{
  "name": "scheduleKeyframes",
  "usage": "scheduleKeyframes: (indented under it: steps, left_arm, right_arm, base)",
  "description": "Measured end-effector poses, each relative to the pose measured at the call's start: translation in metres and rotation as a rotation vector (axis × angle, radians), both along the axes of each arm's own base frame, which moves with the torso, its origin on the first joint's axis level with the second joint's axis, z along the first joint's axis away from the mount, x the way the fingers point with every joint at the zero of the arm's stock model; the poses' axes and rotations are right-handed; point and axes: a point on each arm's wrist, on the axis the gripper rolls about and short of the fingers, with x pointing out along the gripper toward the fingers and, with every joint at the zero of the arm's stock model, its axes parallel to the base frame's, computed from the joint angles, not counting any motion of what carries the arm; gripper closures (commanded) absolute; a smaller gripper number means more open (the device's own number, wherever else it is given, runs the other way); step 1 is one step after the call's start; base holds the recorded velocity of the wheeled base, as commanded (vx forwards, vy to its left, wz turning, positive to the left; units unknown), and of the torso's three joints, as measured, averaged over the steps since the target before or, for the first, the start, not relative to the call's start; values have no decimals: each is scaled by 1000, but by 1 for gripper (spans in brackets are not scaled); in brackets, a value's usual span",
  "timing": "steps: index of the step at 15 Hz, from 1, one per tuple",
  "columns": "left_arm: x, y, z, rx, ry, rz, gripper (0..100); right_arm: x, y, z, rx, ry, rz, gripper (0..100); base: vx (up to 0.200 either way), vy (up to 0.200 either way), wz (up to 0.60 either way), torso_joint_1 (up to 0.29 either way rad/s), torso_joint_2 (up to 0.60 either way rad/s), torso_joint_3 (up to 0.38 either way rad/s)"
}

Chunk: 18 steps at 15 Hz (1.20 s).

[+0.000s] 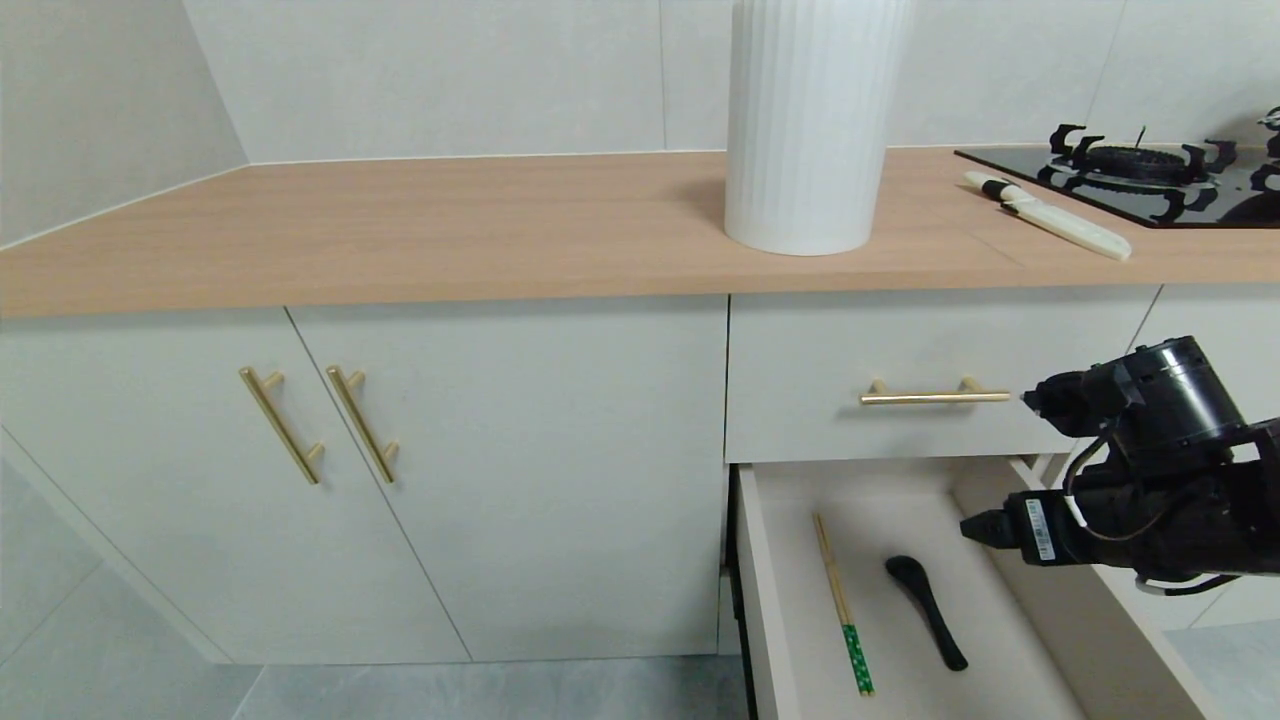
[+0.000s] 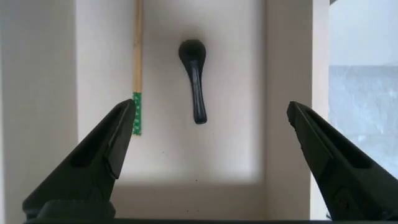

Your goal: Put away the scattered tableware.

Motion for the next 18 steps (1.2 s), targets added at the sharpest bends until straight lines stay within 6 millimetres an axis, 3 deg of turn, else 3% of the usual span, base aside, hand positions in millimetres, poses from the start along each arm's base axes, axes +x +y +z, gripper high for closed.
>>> scheduleKeyframes:
  steps: [6, 11, 18]
  left_arm:
    - [0, 0, 0, 0, 0, 0, 0]
    - [0, 0, 0, 0, 0, 0, 0]
    - [0, 0, 0, 0, 0, 0, 0]
  right_arm:
    - [-24, 6, 15, -22, 54, 59, 0]
    - [-32, 13, 13, -47, 120, 103, 0]
    - [-31, 24, -4, -53, 272, 134, 0]
  base:
    - [-200, 0, 0, 2, 4, 2]
    - [0, 0, 0, 0, 0, 0]
    - [0, 0, 0, 0, 0, 0]
